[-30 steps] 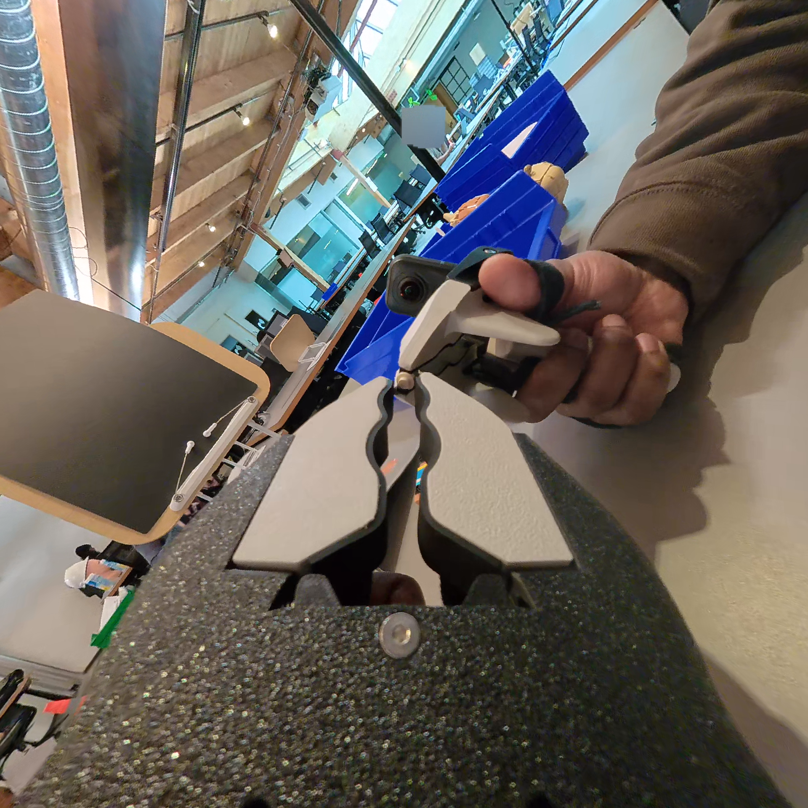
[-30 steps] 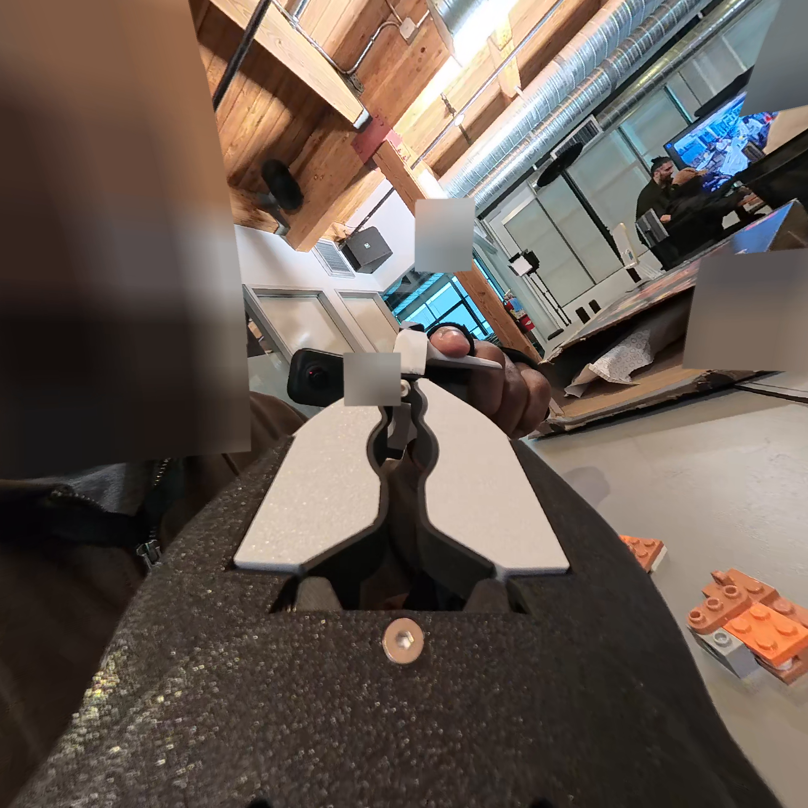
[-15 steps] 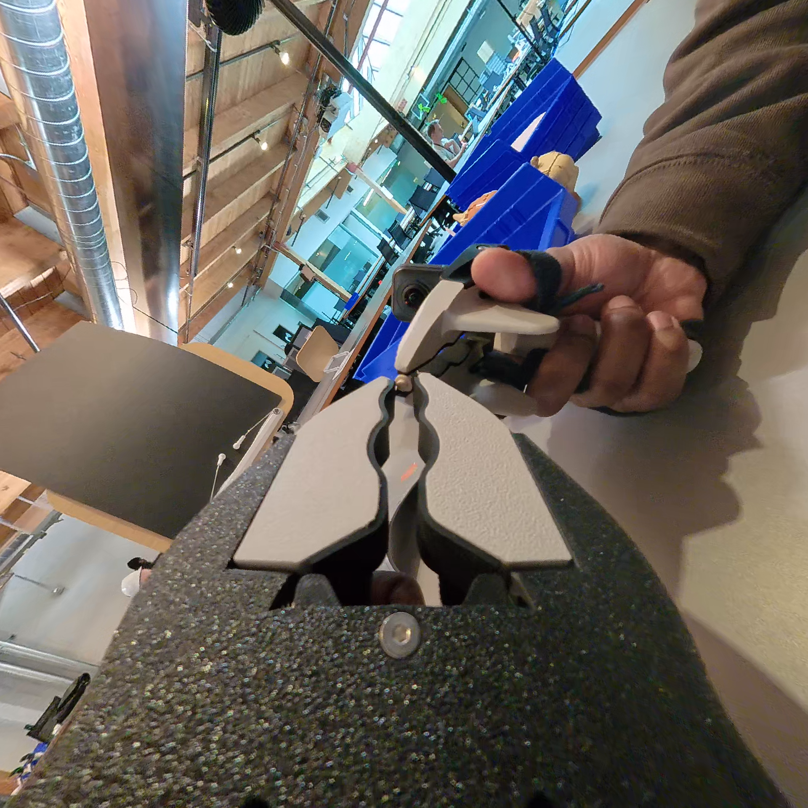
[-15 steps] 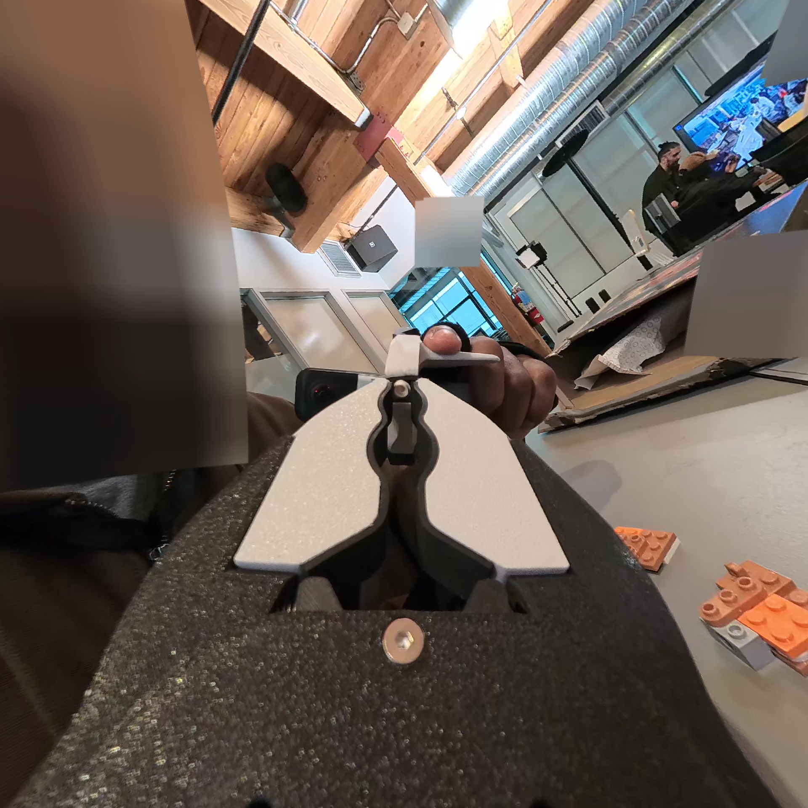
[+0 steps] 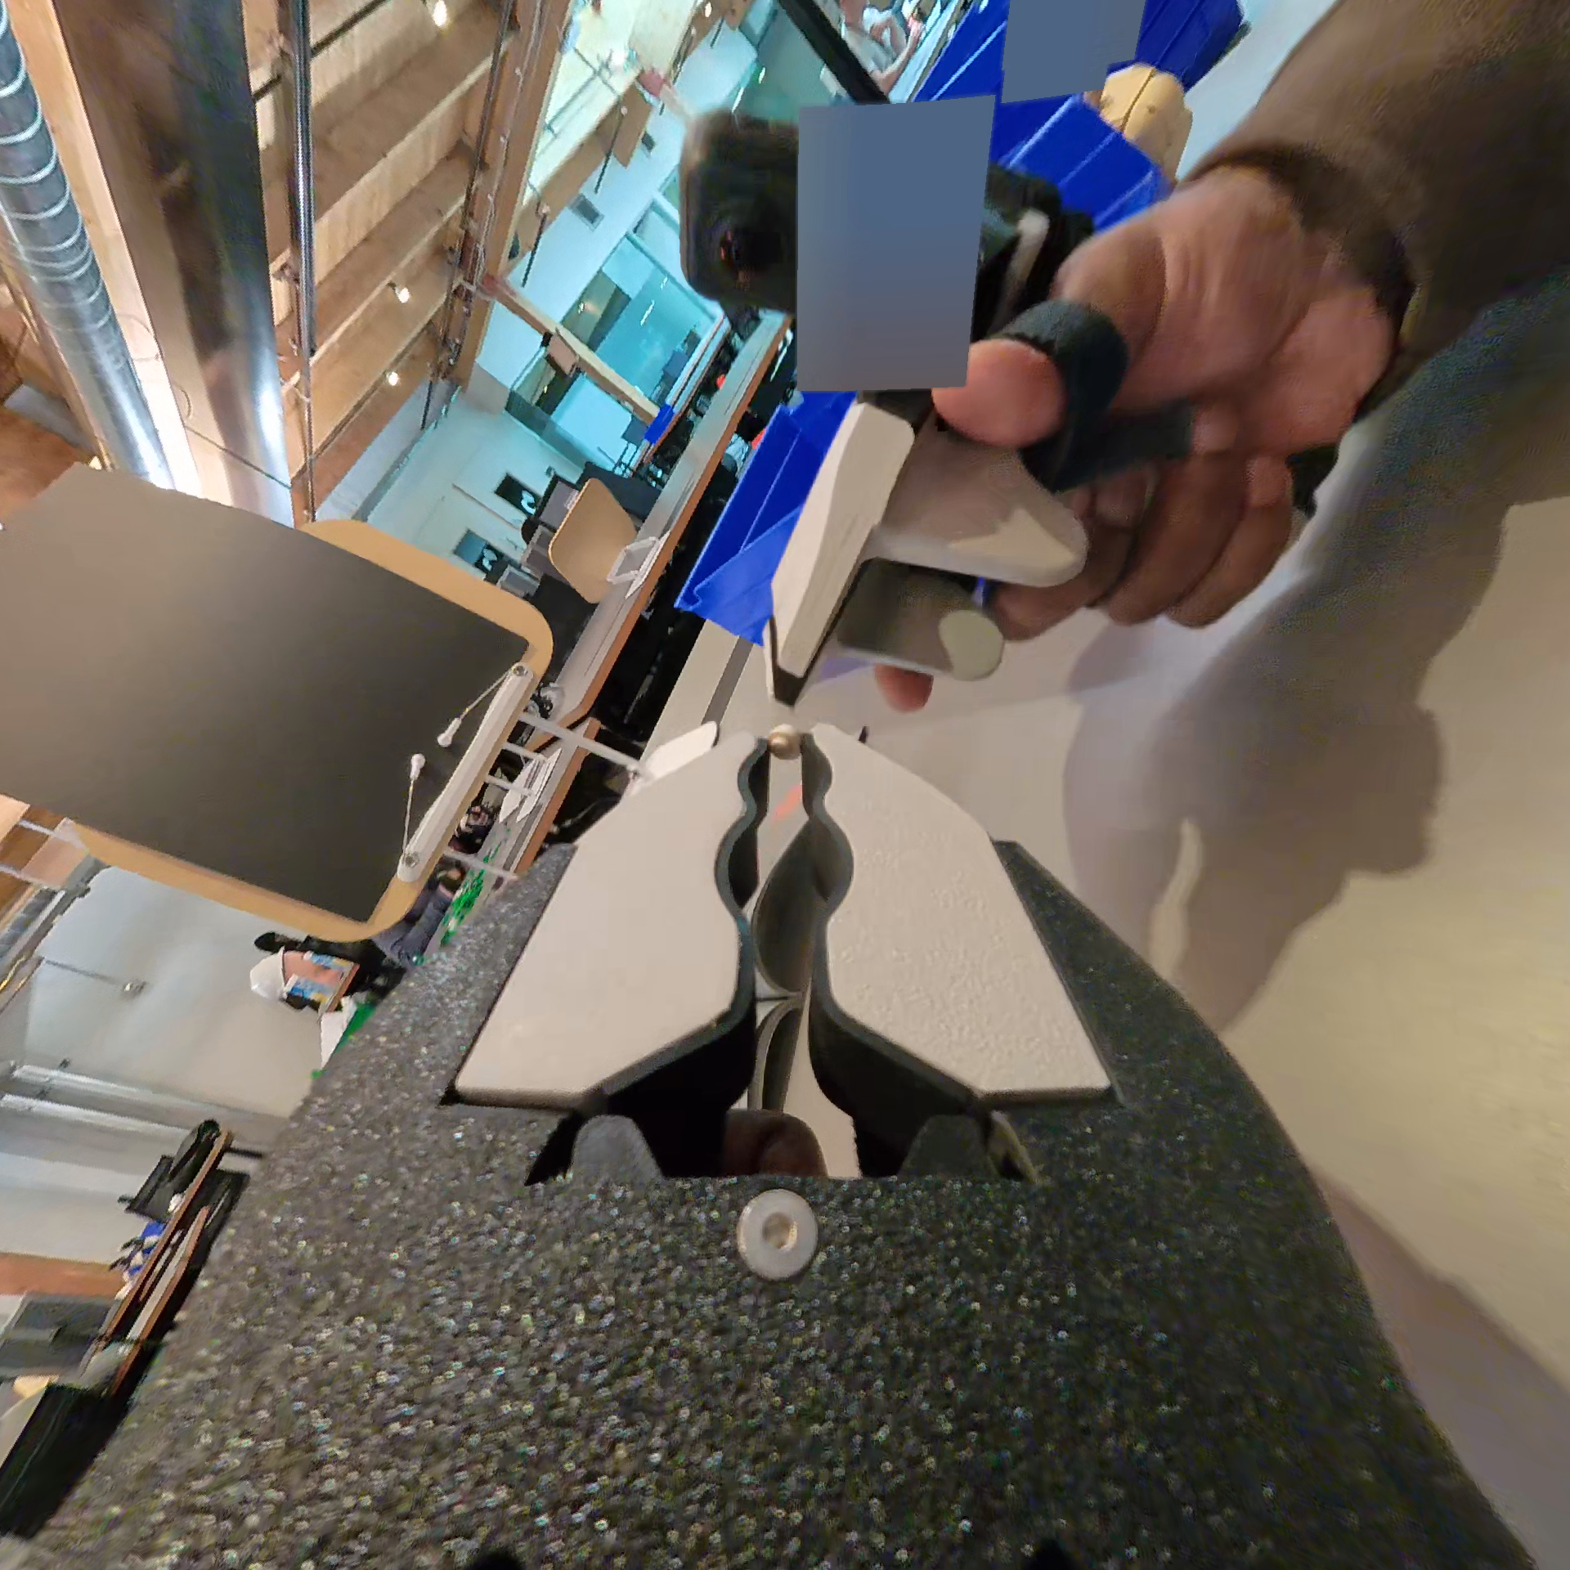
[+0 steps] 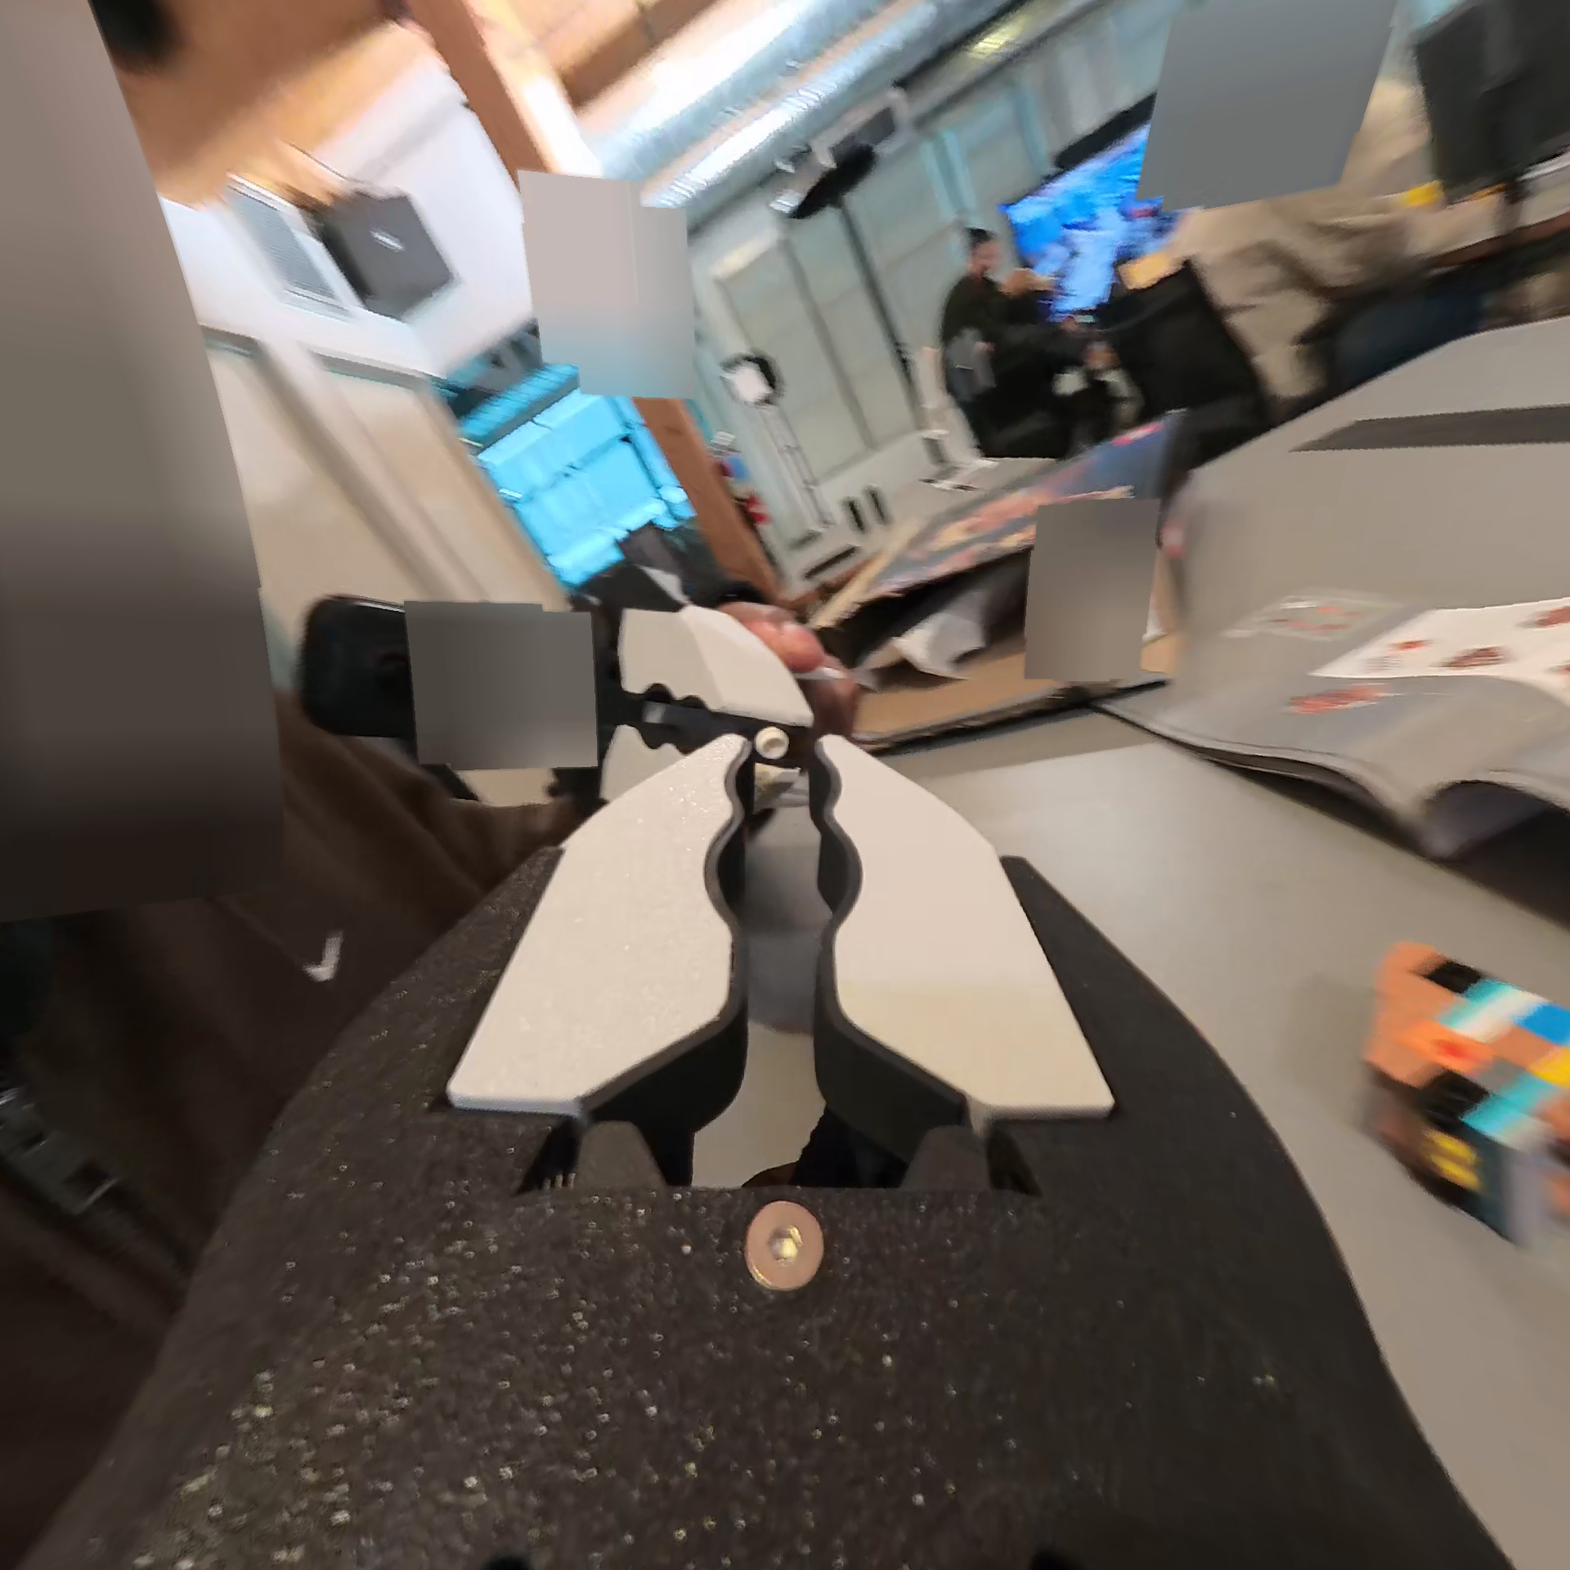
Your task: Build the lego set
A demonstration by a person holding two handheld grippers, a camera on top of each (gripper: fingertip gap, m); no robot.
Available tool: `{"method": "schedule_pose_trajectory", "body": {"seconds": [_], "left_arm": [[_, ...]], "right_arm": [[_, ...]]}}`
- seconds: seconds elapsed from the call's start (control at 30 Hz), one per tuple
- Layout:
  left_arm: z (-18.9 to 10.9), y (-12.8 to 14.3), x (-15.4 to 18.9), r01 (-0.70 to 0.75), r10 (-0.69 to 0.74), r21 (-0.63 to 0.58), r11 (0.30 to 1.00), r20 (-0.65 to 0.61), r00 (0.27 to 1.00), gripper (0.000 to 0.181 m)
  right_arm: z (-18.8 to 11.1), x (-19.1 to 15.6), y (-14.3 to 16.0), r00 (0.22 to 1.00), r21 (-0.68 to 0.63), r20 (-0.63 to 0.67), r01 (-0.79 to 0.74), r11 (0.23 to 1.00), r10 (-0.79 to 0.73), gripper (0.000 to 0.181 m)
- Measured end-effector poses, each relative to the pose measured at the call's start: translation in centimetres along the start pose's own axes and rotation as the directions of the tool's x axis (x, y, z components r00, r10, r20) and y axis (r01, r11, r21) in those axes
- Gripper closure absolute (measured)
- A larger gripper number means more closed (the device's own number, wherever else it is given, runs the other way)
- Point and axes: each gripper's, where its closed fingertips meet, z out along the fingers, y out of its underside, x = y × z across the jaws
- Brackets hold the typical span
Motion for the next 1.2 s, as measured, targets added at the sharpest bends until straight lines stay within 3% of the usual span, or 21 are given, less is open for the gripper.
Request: {"method": "schedule_pose_trajectory", "body": {"seconds": [0.1,0.27,0.8,1.2], "left_arm": [[0.0,0.6,-0.1,-0.034,0.034,-0.062,0.997,0.012,0.999,0.174],[0.4,1.2,0.3,-0.114,0.118,-0.149,0.982,0.018,0.993,0.174],[0.8,1.6,1.3,-0.304,0.308,-0.223,0.926,-0.016,0.951,0.174],[0.1,0.7,1.7,-0.11,0.108,-0.056,0.992,-0.036,0.993,0.172]], "right_arm": [[-0.1,0.9,0.2,0.991,-0.075,-0.119,0.055,0.996,-0.064,0.172],[0.7,0.4,1.3,0.981,-0.173,-0.164,0.078,0.982,-0.107,0.171],[0.6,1.6,2.3,0.984,-0.185,-0.177,-0.055,0.981,0.021,0.175],[0.8,0.6,2.5,0.966,-0.138,-0.01,-0.258,0.956,0.259,0.179]]}}
